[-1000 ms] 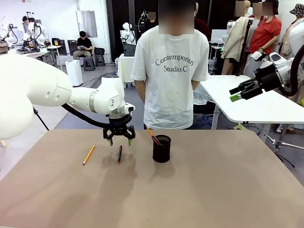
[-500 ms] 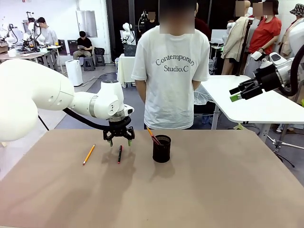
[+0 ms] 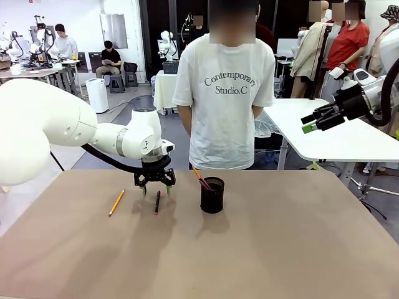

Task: Place the pens into the pen holder.
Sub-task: Pick up a writing instrument from the table and place it into the Pen holder.

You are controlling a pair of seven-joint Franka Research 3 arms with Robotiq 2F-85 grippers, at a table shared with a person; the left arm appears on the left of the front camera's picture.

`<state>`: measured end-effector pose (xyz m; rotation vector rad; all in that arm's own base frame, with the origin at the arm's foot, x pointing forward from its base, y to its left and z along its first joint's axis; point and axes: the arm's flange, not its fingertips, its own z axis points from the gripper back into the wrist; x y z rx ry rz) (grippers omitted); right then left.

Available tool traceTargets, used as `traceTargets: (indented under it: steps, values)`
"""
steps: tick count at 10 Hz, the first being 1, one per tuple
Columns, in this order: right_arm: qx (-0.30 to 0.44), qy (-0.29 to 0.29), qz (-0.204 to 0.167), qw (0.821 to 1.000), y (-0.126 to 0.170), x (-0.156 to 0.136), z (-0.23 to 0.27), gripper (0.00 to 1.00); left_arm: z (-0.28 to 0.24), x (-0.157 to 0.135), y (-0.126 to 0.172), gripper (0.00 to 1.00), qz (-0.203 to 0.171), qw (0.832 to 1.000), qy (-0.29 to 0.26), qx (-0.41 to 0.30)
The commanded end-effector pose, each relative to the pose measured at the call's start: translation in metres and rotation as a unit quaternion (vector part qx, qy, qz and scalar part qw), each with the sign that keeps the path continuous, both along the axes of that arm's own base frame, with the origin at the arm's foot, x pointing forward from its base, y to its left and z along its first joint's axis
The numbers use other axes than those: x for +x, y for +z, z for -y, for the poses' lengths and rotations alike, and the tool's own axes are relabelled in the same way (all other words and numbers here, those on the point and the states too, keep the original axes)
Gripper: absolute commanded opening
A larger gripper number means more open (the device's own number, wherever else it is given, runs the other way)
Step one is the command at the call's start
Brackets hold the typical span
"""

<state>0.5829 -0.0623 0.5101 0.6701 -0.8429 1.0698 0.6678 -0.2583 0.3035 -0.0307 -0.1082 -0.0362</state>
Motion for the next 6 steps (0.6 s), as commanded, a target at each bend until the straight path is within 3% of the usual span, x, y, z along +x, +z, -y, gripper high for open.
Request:
traceTargets:
  steps: [1,3,4,6]
  values:
    - [-0.001,0.0,0.002,1.0,0.002,0.0014,-0.0015,1.0,-0.0039,-0.0054,0.0022,1.0,0.004,1.0,0.008,0.017]
    - [-0.001,0.0,0.002,1.0,0.002,0.0014,-0.0015,1.0,-0.0061,-0.0079,0.0028,1.0,0.003,1.0,0.004,0.017]
    - [-0.001,0.0,0.002,1.0,0.002,0.0014,-0.0015,1.0,-0.0066,-0.0107,0.0032,0.89,0.005,1.0,-0.002,0.023]
    - [-0.001,0.0,0.002,1.0,0.002,0.0014,-0.0015,1.0,-0.008,-0.0119,0.0016,0.5,-0.003,1.0,0.0,0.026]
